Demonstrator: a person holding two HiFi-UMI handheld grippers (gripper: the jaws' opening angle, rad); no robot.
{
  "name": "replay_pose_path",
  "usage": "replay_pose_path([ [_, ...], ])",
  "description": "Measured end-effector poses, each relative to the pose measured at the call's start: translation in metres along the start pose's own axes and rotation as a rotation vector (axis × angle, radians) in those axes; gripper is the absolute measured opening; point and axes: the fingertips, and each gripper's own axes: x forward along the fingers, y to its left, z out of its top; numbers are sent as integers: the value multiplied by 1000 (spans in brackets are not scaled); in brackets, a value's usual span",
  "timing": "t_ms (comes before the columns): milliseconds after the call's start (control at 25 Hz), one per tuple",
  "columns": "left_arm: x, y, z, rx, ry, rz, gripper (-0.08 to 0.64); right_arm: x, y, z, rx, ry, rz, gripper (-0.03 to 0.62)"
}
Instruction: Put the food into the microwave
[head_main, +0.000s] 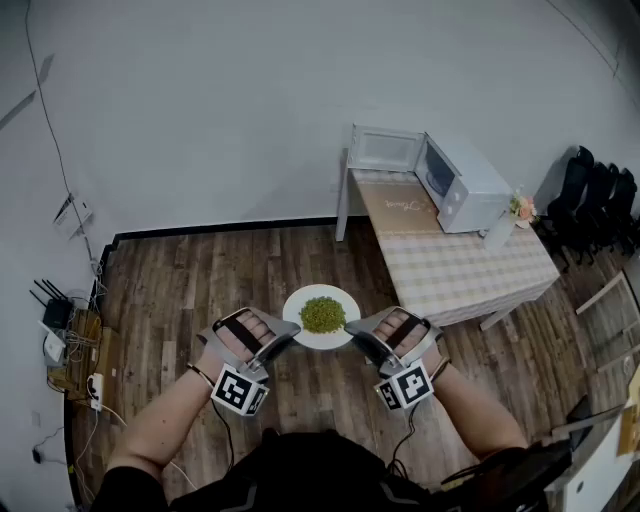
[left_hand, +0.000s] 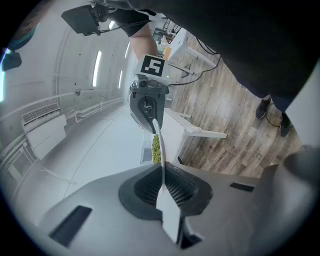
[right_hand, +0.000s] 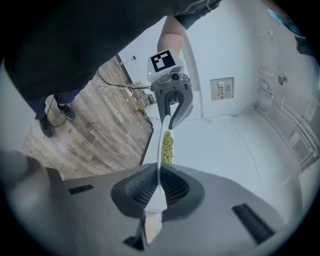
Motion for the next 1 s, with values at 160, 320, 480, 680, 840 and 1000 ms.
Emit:
replay_pose_path([
  [160, -2, 0, 0, -4, 2, 0, 21, -1, -1, 2, 2, -3, -5, 18],
  [320, -1, 4, 0, 3, 0, 5, 21, 0, -3, 1, -11, 7, -13, 17],
  [480, -1, 1, -1, 0, 5, 7, 21, 0, -2, 1, 0, 4, -5, 18],
  [680, 0, 2, -4, 7, 7, 14, 21, 2, -3, 0, 3, 3, -7, 18],
  [840, 1, 0, -9, 0, 11, 2, 21, 8, -2, 1, 10, 14, -6, 18],
  [1000, -2, -1, -18, -7, 10, -4, 21, 17, -2, 7, 13, 24, -3, 18],
])
